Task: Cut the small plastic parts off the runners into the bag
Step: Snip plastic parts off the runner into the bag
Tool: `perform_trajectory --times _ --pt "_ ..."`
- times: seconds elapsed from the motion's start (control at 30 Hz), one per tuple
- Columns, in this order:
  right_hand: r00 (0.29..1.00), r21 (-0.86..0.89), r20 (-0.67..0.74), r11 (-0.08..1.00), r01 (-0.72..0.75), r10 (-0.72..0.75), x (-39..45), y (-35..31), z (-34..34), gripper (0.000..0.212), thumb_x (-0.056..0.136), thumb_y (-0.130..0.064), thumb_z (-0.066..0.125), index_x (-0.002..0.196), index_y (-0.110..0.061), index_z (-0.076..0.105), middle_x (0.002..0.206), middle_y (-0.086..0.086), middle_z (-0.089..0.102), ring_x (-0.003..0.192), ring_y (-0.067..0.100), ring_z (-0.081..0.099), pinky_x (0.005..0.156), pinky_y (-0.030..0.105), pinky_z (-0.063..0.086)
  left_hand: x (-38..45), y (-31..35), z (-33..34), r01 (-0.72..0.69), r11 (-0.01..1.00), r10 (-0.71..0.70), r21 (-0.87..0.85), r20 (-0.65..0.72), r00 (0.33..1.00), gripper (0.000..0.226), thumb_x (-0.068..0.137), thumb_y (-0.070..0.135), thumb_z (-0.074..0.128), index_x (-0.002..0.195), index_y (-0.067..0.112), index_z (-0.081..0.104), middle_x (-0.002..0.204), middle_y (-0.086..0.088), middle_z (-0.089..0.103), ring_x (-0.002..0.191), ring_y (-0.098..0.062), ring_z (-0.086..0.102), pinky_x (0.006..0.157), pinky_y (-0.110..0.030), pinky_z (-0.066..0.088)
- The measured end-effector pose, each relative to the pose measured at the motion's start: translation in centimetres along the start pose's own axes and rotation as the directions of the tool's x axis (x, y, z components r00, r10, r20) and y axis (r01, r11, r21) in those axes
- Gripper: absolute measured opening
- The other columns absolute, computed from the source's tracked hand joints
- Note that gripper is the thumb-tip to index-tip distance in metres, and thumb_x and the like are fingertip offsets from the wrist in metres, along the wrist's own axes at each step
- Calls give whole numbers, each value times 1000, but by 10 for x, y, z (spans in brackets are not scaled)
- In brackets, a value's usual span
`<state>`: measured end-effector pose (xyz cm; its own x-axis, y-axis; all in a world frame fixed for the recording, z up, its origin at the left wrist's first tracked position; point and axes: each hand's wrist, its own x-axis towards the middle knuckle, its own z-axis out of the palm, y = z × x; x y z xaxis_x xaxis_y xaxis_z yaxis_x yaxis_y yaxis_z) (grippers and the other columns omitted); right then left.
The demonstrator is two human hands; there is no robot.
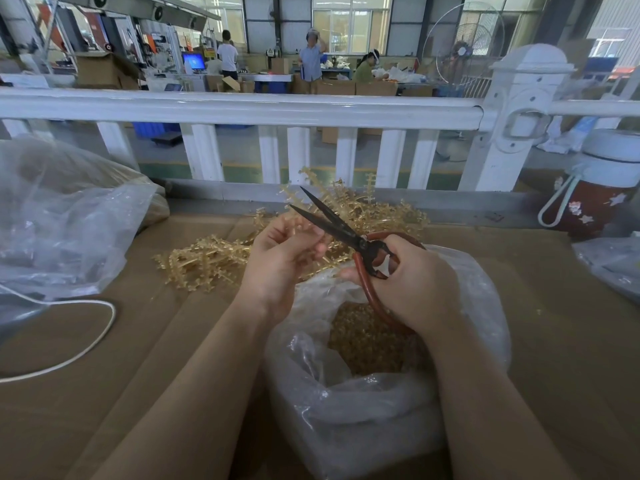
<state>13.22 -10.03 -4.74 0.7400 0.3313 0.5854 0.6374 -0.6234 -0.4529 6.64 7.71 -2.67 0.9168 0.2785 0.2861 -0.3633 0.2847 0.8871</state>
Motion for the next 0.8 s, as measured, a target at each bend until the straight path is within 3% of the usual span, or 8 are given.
perform_trajectory --times 0.17,0.33,0.43,0.63,0.8 --pt "999 -35 41 999 10 -9 1 3 -1 57 72 -87 55 93 -35 64 79 -19 64 71 0 58 56 10 37 0 -1 0 -21 999 21 47 -10 1000 18 77 9 70 64 22 71 65 0 64 71 -19 53 71 -26 46" --pt "999 -81 43 997 -9 12 2 4 0 47 77 -78 65 90 -33 63 73 -17 63 67 1 57 56 14 44 2 -2 -2 -24 999 25 49 -20 999 20 82 1 70 72 18 73 72 -4 66 69 -16 56 69 -24 48" --pt "1000 -99 12 995 -8 10 2 4 0 45 76 -76 67 87 -32 64 66 -18 58 61 -2 52 53 15 42 1 -1 -1 -19 999 21 46 -41 999 3 78 7 72 78 7 68 69 -4 65 66 -16 55 69 -26 47" --pt "999 -96 -45 995 13 -17 2 6 2 47 75 -77 69 85 -30 67 69 -17 63 62 2 57 55 13 42 2 -2 -1 -25 999 26 23 -49 998 8 79 7 71 74 10 66 66 -2 64 67 -17 55 81 -35 45" --pt "997 -65 -75 998 23 -28 2 5 3 44 74 -75 73 80 -32 67 61 -26 47 55 -11 44 50 4 27 3 -2 -1 -9 1000 10 9 -61 998 7 79 7 71 75 9 66 70 -4 64 72 -19 56 88 -38 47"
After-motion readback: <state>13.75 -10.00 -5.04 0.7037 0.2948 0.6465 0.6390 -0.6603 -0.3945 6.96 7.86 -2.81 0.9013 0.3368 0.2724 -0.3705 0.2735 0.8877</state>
